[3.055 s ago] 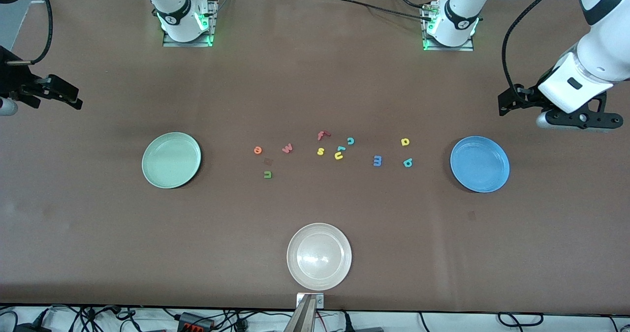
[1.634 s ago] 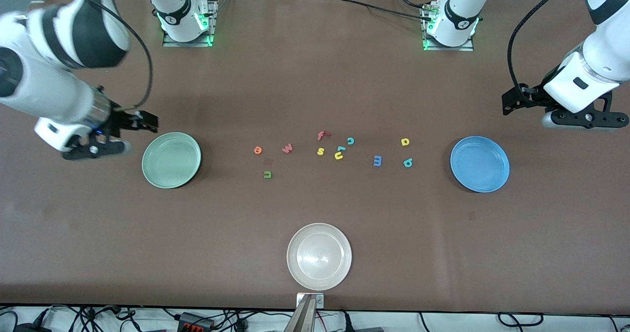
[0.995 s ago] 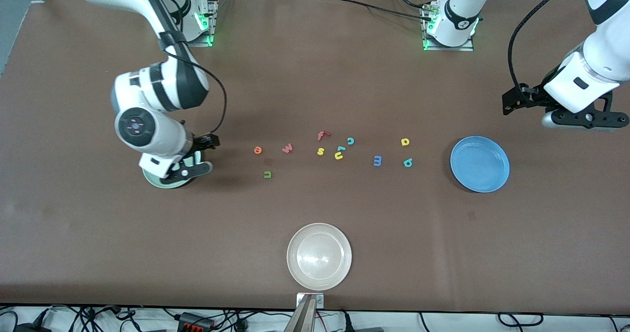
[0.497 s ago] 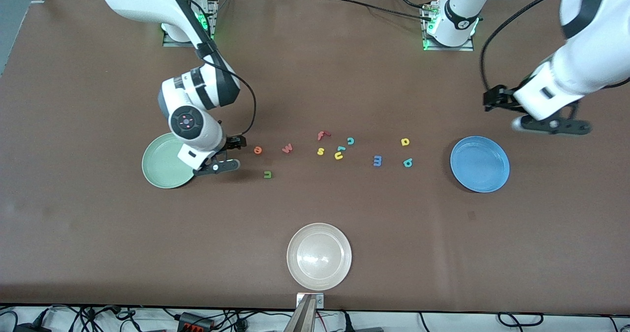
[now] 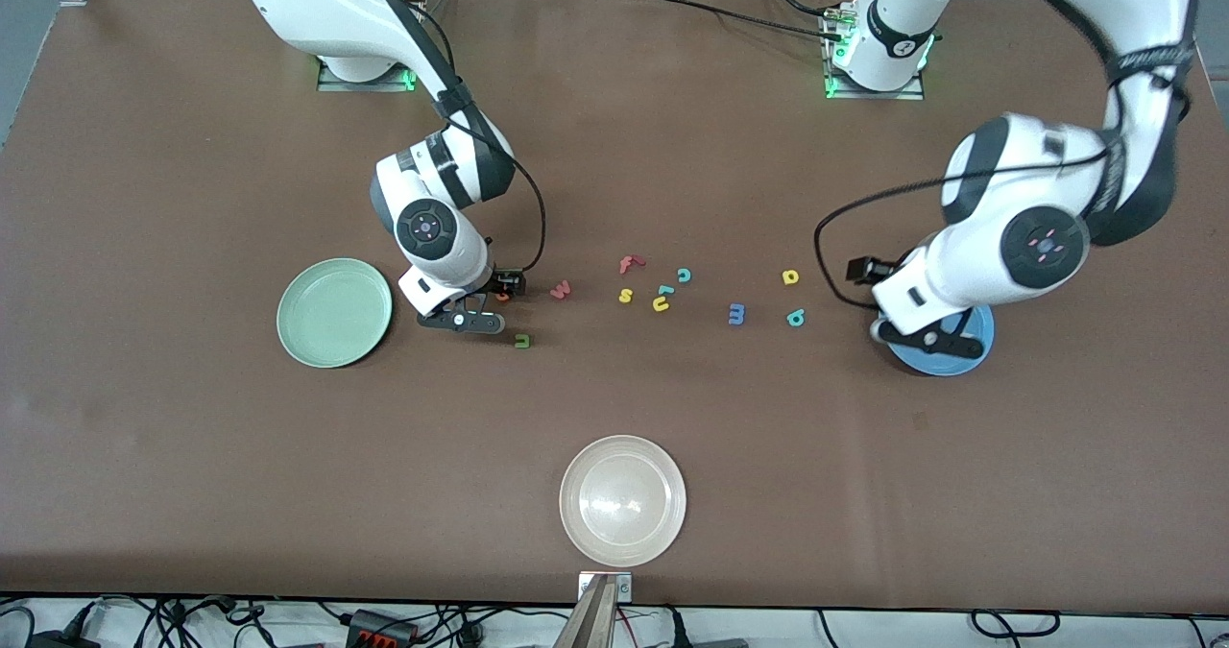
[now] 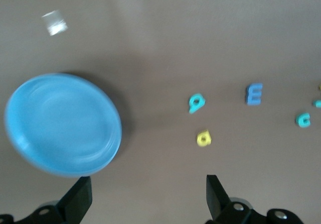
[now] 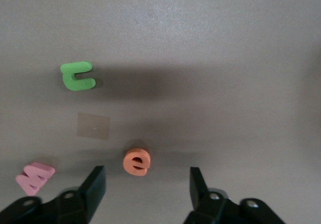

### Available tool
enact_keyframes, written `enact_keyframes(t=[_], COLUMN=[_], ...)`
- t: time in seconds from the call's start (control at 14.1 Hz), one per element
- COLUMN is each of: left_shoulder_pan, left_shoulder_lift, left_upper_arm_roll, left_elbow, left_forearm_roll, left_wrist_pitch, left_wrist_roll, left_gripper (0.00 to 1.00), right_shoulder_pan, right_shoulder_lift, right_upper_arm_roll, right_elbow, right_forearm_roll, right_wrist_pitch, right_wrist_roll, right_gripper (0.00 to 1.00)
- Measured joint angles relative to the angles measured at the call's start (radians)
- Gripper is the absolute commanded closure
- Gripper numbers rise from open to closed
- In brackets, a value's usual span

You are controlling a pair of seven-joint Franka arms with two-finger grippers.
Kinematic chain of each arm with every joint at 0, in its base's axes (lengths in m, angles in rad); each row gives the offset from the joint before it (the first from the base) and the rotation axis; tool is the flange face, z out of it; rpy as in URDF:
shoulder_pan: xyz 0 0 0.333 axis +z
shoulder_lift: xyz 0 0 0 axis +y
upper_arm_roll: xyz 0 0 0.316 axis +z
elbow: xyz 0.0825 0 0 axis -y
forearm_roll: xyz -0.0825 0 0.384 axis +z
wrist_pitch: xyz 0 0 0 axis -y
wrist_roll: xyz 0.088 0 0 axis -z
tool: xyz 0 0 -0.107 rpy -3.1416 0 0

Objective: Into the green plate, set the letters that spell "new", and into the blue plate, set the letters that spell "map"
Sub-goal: 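Reach the right gripper to the orange e while the left gripper reaches the blue m, then carry the orange e to the green plate while the left gripper drops the m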

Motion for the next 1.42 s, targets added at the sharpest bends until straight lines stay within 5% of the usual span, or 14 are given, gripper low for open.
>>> enact_keyframes(t=[0.36, 0.71, 0.92, 1.21, 1.42], left_shoulder_pan=[-0.087, -0.220, -0.223, -0.239, -0.245], left_shoulder_lift=[0.168, 0.214, 0.231, 0.267, 0.273], left_upper_arm_roll=[-0.031, -0.031, -0.028, -0.029, -0.029], left_elbow=[-0.006, -0.054, -0.086, -0.095, -0.094], left_forearm_roll=[-0.001, 0.005, 0.005, 0.005, 0.005], left_wrist_pitch=[0.232, 0.374, 0.404, 0.432, 0.442], left_wrist_roll=[-0.047, -0.258, -0.272, -0.285, -0.289], left_gripper=[0.00, 0.01, 0.37, 0.45, 0.71], right_shoulder_pan=[0.001, 0.002, 0.012, 0.025, 0.025], right_shoulder_lift=[0.015, 0.039, 0.045, 0.047, 0.055], right_upper_arm_roll=[-0.001, -0.001, -0.001, -0.001, -0.001], right_elbow=[0.004, 0.005, 0.005, 0.006, 0.006], right_forearm_roll=[0.001, 0.001, 0.002, 0.002, 0.002], right_wrist_pitch=[0.001, 0.024, 0.037, 0.043, 0.044], right_wrist_roll=[0.028, 0.046, 0.046, 0.048, 0.048], right_gripper=[0.34, 0.43, 0.46, 0.46, 0.48])
